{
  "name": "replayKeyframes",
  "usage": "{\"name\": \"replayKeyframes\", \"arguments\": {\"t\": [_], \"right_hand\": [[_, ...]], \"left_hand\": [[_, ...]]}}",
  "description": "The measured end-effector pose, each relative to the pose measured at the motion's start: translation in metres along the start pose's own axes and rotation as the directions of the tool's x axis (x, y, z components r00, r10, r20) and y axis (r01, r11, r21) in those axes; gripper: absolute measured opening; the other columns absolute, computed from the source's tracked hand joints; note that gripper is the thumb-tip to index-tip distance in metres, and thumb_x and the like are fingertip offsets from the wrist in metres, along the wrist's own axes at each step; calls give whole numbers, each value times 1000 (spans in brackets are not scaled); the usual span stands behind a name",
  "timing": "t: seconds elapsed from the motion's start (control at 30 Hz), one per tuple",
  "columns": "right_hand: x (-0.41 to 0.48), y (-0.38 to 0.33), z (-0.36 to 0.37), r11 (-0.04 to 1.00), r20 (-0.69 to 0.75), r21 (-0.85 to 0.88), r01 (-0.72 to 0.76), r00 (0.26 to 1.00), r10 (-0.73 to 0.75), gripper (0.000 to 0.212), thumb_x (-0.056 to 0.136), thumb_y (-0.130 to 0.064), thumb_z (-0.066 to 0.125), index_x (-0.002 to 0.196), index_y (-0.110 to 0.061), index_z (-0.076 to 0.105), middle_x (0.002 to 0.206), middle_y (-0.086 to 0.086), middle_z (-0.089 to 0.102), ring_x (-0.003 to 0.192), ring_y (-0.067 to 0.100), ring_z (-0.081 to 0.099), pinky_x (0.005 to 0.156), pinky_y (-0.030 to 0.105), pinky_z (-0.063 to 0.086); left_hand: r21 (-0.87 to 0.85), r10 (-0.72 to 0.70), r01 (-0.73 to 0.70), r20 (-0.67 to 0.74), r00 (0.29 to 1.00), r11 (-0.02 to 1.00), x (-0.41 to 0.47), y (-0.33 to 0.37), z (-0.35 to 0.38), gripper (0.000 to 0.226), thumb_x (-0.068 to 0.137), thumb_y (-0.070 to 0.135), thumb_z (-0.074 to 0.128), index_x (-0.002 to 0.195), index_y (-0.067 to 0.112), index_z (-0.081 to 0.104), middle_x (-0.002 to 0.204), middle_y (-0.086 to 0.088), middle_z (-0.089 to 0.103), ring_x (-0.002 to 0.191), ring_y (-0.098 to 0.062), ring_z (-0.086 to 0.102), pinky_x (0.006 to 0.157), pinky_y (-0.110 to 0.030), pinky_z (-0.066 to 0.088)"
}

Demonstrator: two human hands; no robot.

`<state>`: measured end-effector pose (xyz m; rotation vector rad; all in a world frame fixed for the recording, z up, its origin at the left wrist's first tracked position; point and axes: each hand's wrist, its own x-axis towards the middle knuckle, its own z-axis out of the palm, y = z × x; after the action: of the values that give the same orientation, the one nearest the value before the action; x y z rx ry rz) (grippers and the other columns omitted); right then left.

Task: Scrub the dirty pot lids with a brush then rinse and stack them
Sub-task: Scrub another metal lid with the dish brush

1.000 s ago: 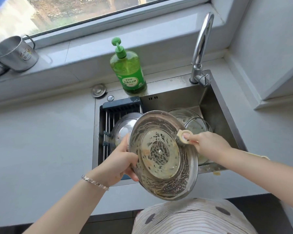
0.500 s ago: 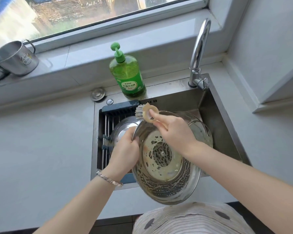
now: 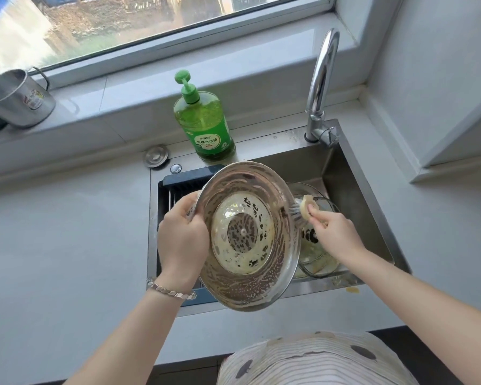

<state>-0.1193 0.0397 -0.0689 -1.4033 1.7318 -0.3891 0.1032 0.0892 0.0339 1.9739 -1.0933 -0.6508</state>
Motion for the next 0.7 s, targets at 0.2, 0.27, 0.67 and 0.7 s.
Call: {"name": "replayKeyframes", "arguments": {"t": [0.2,0.27,0.67,0.7], "right_hand": [[7,-27,-8,981,-92,173,87,993,-71,36,97,-23,47,133,-23,52,116,2,65,101,20,55,81,25,40],[2,-24,-6,982,-102,174,77,993,-60,36,97,-21,48,133,-22,52,123,5,62,109,23,55,86,27,42],[-53,-6,39,994,130,28,103,986,-106,33,98,-28,45,131,-31,53,102,8,70,95,27,62,80,35,48],[-56,-8,39,993,142,42,110,983,-115,33,98,-29,45,129,-31,55,104,8,70,98,27,62,82,37,48]], "left_hand": [[-79,-7,6,-10,1000,997,0,5,2,22,95,21,53,100,34,71,78,18,70,71,0,60,63,-18,46],[-176,-91,78,-65,994,981,3,4,3,20,93,17,56,97,29,72,85,12,71,81,-8,63,72,-25,50],[-262,-256,182,-289,922,948,27,3,15,12,90,17,58,88,27,64,74,18,59,65,-5,53,63,-21,43],[-270,-275,195,-299,914,943,28,3,16,14,90,16,57,86,29,63,73,19,58,63,-3,52,60,-19,42]]}}
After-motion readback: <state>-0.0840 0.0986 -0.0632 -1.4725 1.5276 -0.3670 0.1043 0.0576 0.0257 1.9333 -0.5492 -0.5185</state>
